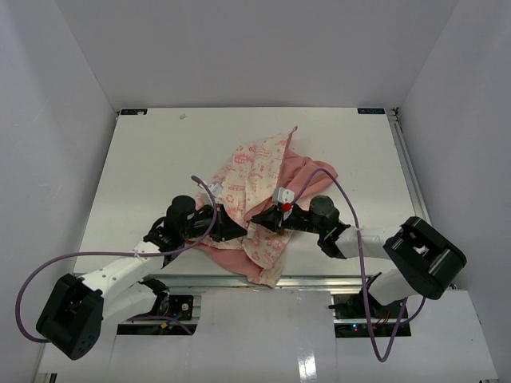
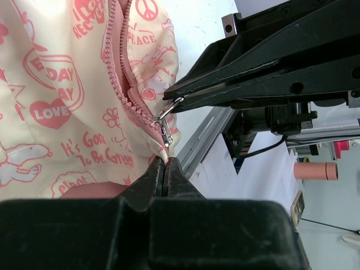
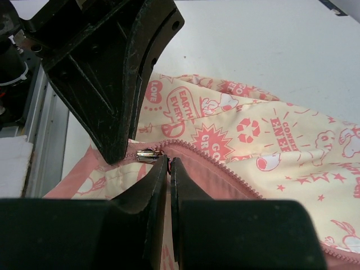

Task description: Zip up the jacket

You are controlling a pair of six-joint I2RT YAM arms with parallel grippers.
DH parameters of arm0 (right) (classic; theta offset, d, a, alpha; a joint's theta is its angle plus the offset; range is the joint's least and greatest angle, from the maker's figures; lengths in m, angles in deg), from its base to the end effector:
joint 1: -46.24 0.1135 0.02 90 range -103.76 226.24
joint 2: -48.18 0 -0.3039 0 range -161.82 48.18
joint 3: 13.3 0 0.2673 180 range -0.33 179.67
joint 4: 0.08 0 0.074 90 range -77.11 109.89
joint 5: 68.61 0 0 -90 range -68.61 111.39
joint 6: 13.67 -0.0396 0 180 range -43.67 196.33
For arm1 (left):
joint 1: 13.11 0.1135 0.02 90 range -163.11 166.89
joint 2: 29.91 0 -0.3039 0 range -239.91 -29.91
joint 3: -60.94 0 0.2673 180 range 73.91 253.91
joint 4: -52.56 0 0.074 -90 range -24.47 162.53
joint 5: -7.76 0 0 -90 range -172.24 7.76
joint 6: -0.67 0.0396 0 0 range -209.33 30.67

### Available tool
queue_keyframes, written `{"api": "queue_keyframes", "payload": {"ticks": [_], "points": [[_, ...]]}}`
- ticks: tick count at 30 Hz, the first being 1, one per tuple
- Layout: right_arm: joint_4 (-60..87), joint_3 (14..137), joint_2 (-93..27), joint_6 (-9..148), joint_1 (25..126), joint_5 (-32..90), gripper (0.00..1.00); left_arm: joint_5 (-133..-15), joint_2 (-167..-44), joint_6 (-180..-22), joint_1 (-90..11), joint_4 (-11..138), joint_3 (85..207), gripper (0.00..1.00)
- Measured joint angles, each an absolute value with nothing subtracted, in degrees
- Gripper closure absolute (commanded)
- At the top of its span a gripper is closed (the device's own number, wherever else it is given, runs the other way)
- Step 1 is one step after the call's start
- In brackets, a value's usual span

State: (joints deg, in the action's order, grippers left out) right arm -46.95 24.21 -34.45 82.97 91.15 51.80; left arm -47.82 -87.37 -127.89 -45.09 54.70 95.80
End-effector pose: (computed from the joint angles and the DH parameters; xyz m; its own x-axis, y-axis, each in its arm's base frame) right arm 0.1825 0.2103 0.2288 0.1333 -0.0079 -0.9910 -0.9582 0.2544 -0.1309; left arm 0.1579 -0.1250 0.2223 -0.8214 -0.0934 -0.5627 0.4609 0.4727 -0.7511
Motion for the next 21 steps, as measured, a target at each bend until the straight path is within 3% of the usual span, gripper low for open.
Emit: {"api": "queue_keyframes", "payload": {"ticks": [11,21], "points": [[-47.2,24.9,-35.2,88.8,88.4,58.5,0.92,-37.4,-92.3,-129.0,-45.0,53.1,95.4,1.00],[-46.6,32.8,-43.6,88.4,84.8,59.9,0.92,-36.3,-92.9,-127.9,-44.6,56.4,97.7,1.00]]}}
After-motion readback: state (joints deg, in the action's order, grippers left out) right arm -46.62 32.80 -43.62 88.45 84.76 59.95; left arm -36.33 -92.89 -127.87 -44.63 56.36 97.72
